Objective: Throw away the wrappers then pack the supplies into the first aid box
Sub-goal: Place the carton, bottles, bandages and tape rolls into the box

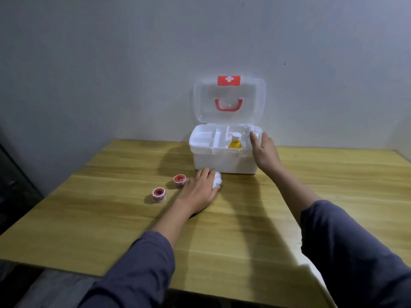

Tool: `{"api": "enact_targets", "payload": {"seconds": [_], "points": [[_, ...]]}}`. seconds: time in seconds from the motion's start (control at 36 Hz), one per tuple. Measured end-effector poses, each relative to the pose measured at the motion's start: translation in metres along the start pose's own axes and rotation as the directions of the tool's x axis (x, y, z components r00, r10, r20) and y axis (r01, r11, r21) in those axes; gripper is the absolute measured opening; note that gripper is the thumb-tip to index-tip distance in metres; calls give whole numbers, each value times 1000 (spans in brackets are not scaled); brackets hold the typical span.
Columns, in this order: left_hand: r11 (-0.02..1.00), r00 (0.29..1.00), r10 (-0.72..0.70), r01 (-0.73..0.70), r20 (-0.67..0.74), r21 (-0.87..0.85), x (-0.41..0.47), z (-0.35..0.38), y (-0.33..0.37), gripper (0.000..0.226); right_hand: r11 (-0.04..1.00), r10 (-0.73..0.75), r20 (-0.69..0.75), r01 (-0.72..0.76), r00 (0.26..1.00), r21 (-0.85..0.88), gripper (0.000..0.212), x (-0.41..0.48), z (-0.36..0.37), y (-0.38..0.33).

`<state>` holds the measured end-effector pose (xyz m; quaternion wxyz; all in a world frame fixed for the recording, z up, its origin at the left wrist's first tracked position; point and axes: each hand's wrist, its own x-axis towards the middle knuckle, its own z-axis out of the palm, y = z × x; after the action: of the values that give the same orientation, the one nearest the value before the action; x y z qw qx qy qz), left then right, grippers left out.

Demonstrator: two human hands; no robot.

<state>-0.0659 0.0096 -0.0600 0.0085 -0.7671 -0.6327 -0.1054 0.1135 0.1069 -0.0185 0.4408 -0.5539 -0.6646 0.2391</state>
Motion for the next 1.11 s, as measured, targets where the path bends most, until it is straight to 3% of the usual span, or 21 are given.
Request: {"api": "enact_targets", "payload": {"seconds": [0.19, 0.33, 0.42, 0.5, 0.61, 0.72, 1.11], "points": [[976, 987, 71, -99, -146, -194, -8, -2, -2, 54, 1000, -1, 4, 1, 1000, 2, 52, -1, 0, -2], [947, 914, 10, -139, -405, -290, 2, -23, -11, 57, 1000, 9, 10, -9, 1000, 7, 54, -1, -1, -2], [951, 899, -25, -113, -438, -287, 17, -41, -17, 57, 1000, 7, 13, -8, 1000, 10, 53, 0, -1, -1], [956, 929, -43, -68, -367, -284, 38, -53, -21, 58, 1000, 9, 16, -8, 1000, -6, 53, 2, -1, 0], [949, 985, -70, 18, -157, -315, 63, -60, -21, 59, 1000, -2, 13, 2, 1000, -16, 50, 5, -2, 1], [957, 996, -88, 80, -16, -280, 73, -64, -19, 59, 1000, 7, 16, -6, 1000, -23, 48, 6, -2, 1], [959, 970, -217, 233, 111, -159, 81, -78, -13, 29, 1000, 13, 17, -14, 1000, 18, 50, 4, 0, 0]]}}
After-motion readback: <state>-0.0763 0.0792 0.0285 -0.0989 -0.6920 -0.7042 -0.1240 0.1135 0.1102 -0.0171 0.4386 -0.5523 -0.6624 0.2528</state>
